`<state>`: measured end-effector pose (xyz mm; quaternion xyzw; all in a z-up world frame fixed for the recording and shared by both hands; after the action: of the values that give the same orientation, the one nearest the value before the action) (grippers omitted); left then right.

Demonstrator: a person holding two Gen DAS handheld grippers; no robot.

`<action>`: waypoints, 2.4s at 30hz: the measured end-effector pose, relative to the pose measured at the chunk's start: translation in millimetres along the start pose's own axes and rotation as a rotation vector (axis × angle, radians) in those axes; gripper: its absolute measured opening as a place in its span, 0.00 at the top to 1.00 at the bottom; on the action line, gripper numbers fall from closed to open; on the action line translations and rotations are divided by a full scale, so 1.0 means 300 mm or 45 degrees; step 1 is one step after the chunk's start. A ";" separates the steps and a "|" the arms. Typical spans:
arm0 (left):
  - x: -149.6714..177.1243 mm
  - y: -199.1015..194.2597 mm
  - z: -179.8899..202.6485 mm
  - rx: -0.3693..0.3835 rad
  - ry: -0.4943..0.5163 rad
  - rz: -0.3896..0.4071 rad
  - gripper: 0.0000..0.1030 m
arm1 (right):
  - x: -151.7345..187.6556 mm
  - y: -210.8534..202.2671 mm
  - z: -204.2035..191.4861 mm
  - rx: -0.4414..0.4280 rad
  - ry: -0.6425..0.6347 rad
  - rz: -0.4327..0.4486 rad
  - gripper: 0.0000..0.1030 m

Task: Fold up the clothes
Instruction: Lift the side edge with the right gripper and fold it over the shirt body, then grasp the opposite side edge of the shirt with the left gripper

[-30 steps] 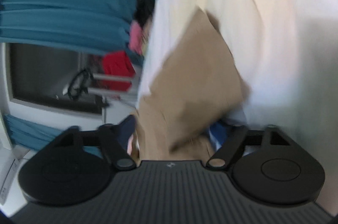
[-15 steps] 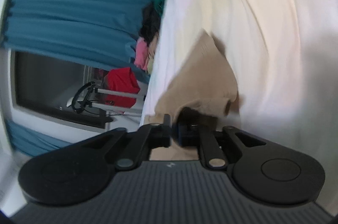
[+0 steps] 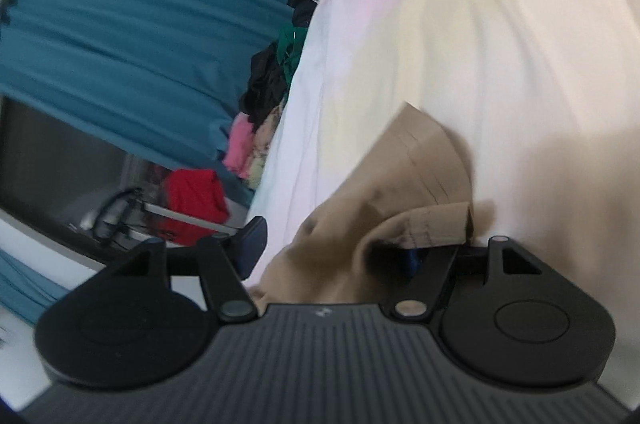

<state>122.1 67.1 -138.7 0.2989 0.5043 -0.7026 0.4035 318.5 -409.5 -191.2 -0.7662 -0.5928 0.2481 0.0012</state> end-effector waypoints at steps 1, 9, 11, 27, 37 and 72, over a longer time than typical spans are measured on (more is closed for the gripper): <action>-0.003 0.007 0.000 0.004 -0.002 0.001 0.00 | -0.004 0.017 -0.016 0.013 -0.044 0.001 0.34; -0.068 -0.004 -0.021 0.034 -0.053 0.069 0.00 | -0.067 -0.053 -0.251 -0.062 -0.582 0.093 0.89; -0.091 -0.024 -0.039 0.032 -0.076 0.090 0.00 | -0.045 -0.113 -0.345 -0.117 -0.737 0.150 0.89; -0.244 -0.129 -0.313 -0.263 -0.063 0.227 0.00 | 0.907 -0.218 -0.741 -0.464 -1.678 -0.166 0.87; -0.188 -0.008 -0.303 -0.229 0.009 0.126 0.00 | 0.856 -0.308 -0.688 -0.540 -1.399 -0.428 0.17; 0.278 -0.385 0.524 0.506 0.578 -0.164 0.13 | -0.224 -1.361 -0.212 -0.432 -0.906 0.059 0.17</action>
<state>-21.6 -85.1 -104.4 0.4884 0.4523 -0.7269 0.1688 -39.5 -330.7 10.7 -0.6347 -0.5714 0.3966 -0.3367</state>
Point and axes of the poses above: each gripper's, at about its wrist camera, not at the fingertips, and y roughly the way its jaws point, z to its right, x to its underside, the point moved 5 cm from there along y, roughly the way its jaws point, and after that the axes turned 8 degrees about z, right-handed, at the moved point
